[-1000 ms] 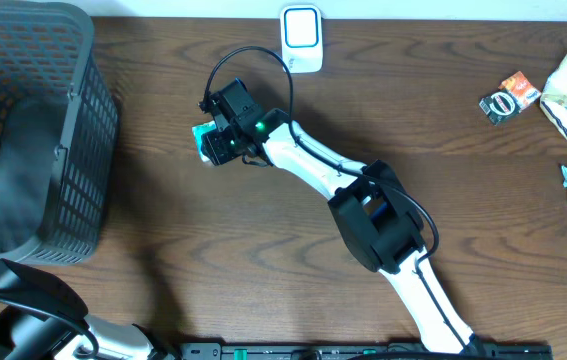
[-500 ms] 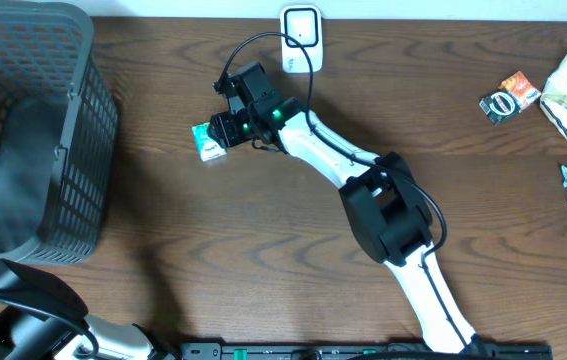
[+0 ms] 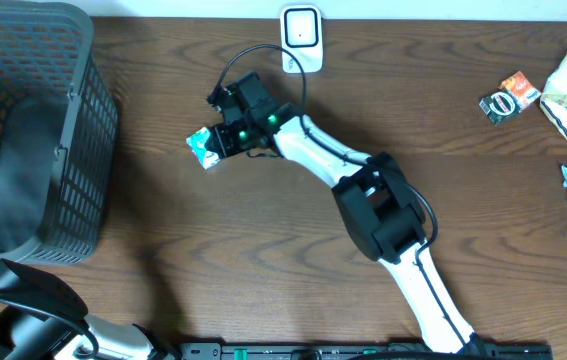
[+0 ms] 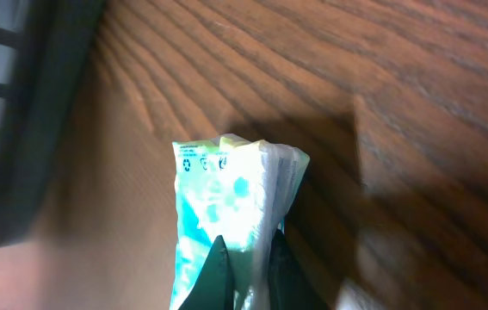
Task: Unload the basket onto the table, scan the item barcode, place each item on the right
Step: 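Grasp the light green tissue pack with the right gripper and lift, then hold the tissue pack up in front of the scanner, then carry the light green tissue pack rightward to the table's right edge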
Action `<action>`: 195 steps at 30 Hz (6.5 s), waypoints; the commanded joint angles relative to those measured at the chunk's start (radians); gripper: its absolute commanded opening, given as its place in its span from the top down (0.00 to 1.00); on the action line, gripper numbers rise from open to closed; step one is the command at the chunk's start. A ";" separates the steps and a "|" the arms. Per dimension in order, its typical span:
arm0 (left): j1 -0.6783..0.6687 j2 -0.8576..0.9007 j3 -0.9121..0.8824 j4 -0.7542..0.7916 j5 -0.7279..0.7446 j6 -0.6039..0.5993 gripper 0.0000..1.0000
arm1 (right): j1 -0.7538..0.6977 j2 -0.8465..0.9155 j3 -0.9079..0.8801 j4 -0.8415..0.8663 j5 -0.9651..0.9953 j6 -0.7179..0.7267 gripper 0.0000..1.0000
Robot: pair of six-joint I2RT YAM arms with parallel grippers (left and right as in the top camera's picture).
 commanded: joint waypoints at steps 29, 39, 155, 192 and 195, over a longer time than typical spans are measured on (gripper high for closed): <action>0.003 0.005 -0.002 -0.005 -0.003 -0.005 0.02 | -0.522 0.008 -0.001 0.054 -1.005 0.094 0.99; 0.003 0.005 -0.002 -0.005 -0.003 -0.005 0.02 | -0.521 0.008 -0.001 0.053 -0.953 0.076 0.99; 0.003 0.005 -0.002 -0.005 -0.003 -0.005 0.02 | -0.826 -0.288 0.035 -0.526 0.812 -0.809 0.99; 0.003 0.005 -0.002 -0.005 -0.003 -0.005 0.02 | -0.980 -0.288 -0.122 -1.135 0.388 -0.402 0.92; 0.003 0.005 -0.002 -0.005 -0.003 -0.005 0.02 | -0.992 -0.288 -0.172 -1.114 0.574 -0.227 0.93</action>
